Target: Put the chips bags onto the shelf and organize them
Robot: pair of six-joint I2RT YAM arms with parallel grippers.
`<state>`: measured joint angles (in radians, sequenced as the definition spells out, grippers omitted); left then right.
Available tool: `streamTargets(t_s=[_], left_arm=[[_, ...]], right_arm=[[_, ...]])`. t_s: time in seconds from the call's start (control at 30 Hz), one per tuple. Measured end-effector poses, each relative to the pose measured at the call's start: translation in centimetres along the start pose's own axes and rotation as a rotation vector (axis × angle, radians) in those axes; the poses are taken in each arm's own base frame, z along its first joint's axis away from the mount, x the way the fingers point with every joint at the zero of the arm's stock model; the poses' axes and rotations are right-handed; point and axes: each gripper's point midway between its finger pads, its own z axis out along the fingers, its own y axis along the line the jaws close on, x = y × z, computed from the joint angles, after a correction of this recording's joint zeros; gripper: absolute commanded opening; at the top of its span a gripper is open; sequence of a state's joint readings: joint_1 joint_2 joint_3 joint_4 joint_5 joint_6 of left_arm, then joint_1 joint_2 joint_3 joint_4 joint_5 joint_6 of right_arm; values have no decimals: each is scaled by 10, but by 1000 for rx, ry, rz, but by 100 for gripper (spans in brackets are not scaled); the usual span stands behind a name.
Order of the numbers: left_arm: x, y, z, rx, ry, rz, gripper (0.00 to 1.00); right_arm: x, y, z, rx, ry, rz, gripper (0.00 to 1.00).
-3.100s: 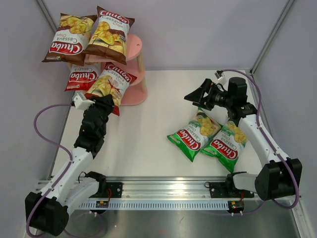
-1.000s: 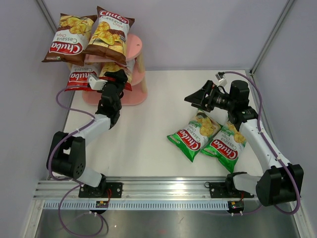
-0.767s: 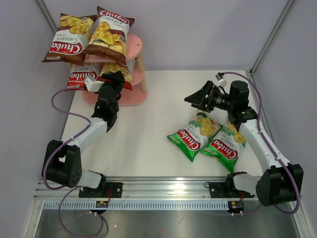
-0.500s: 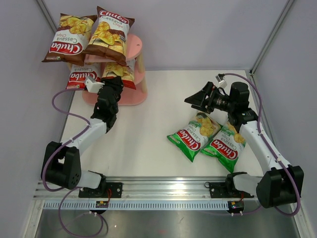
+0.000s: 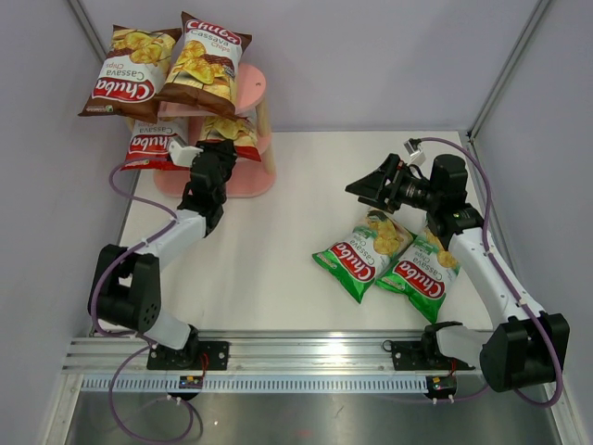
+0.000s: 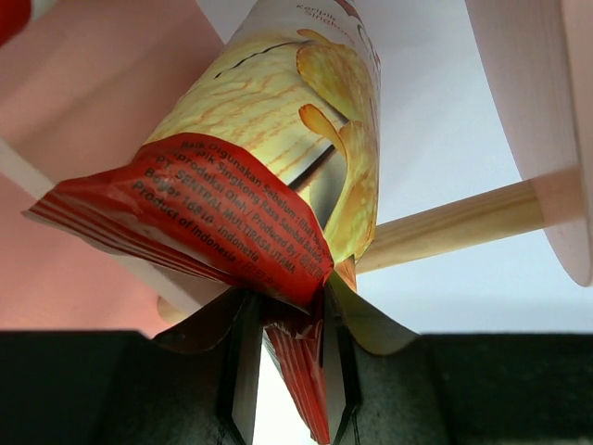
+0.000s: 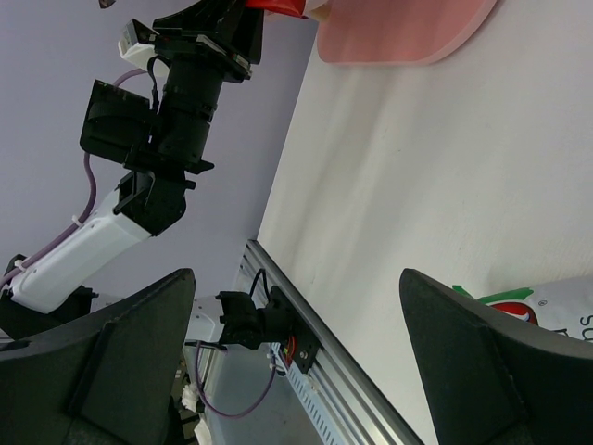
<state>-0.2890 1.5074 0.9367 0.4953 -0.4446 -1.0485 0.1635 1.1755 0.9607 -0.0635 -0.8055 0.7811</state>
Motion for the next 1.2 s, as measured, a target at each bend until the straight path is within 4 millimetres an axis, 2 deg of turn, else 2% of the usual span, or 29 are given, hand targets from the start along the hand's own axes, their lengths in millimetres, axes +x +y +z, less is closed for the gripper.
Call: streamTargets(t_s=[0.13,0.27,0.33,0.37,0.43,0.57,0.6,0.67,0.83,1.07,1.2], left_arm=[[3,-1,3,5,10,-5,31],[3,-4,2,21,12,-19,47],[5,1,0,18,19,-22,53],[6,4,-3,14,24,-21,61],[6,11,-11,5,30,-16,67],[-4,9,-26,17,20,-17,84],[-8,6,-31,25,15,-21,92],[-18,0,-41,47,0,-25,98],[-38,-12,-64,68,-13,-33,99],[-61,-14,-116,59,28,33,99],[-62,-17,-138,64,109,152,99]], right_arm=[[0,0,0,0,0,-1,99],[0,-1,0,1,1,-3,100],[0,-1,1,2,1,-4,99],[0,-2,1,3,1,-5,99],[0,-2,1,5,-1,-11,99],[-2,-5,1,16,-11,-22,99],[-3,-6,1,21,-16,-25,99],[-4,-10,2,35,-21,-31,99],[-5,-26,3,99,-32,-40,99],[-8,-71,-6,315,-70,-88,100],[-12,-97,-15,436,-82,-123,99]])
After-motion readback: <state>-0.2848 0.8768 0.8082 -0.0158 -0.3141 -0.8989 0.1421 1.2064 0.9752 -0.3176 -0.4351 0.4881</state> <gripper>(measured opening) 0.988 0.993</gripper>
